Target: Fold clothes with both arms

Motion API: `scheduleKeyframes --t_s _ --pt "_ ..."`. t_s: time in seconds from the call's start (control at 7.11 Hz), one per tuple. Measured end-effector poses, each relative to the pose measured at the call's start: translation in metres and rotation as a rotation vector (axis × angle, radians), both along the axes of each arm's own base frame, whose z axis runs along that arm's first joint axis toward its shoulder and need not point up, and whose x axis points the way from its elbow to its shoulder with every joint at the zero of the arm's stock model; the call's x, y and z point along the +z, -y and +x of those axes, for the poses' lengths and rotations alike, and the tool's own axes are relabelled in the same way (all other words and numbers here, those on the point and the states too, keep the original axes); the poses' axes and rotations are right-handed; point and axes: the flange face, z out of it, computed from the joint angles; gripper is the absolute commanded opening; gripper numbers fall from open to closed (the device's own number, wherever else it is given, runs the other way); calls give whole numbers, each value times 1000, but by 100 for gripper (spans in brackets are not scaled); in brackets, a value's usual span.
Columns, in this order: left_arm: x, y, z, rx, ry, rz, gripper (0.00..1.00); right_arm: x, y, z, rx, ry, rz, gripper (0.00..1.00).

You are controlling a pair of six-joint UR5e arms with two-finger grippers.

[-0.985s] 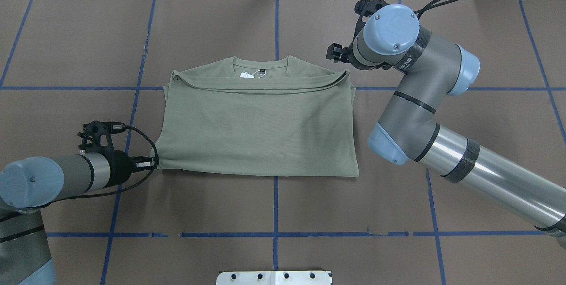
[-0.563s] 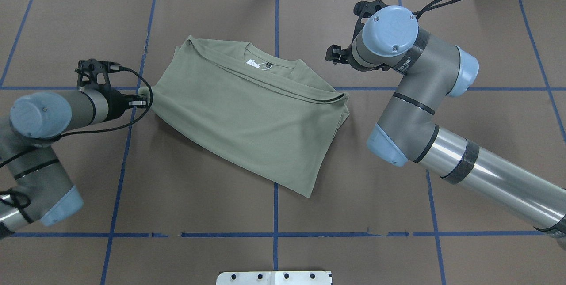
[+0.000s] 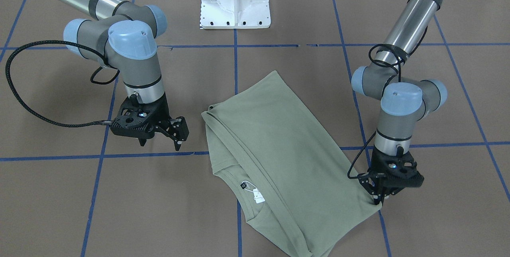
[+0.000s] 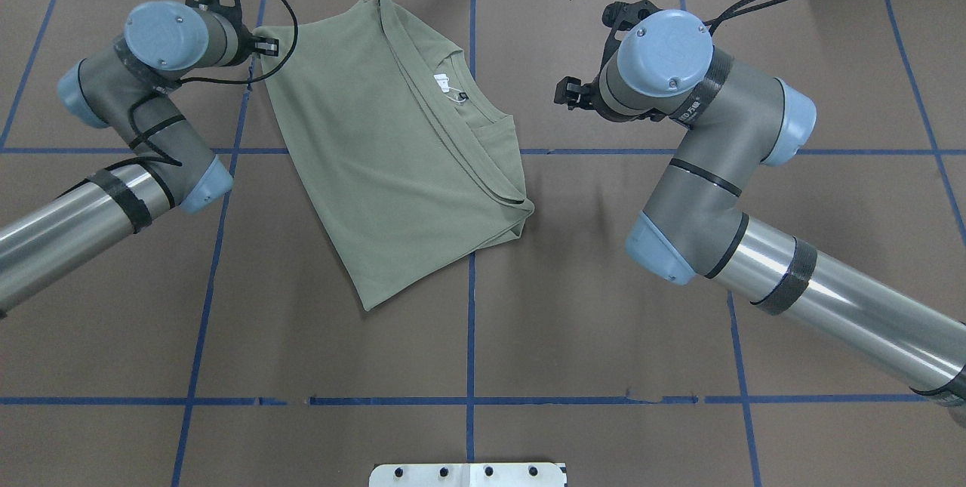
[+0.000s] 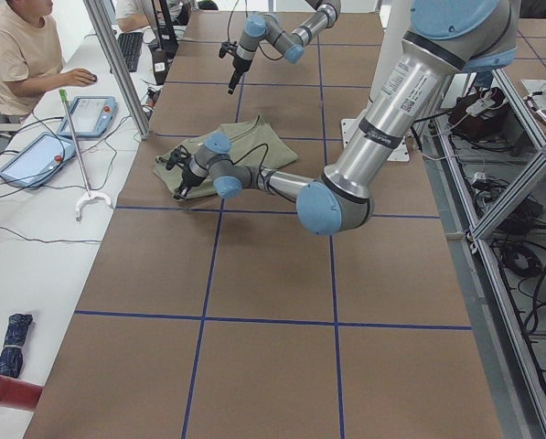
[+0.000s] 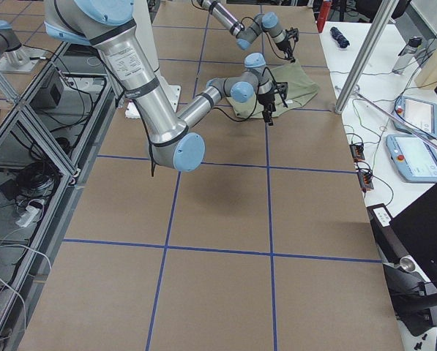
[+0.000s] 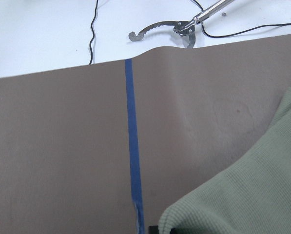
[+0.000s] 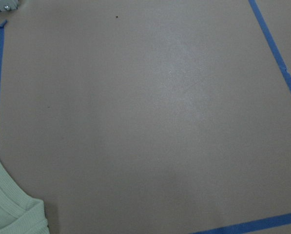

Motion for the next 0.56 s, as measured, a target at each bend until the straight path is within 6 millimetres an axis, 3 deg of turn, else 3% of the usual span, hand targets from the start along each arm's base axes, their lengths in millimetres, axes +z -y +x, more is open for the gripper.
scheduleKeyframes --t_s 0.28,0.56 --pt "-12 19 -7 33 19 54 100 -12 -3 -8 14 26 -11 97" --pt "-36 9 -27 128 -92 81 100 -44 1 -48 103 121 -81 87"
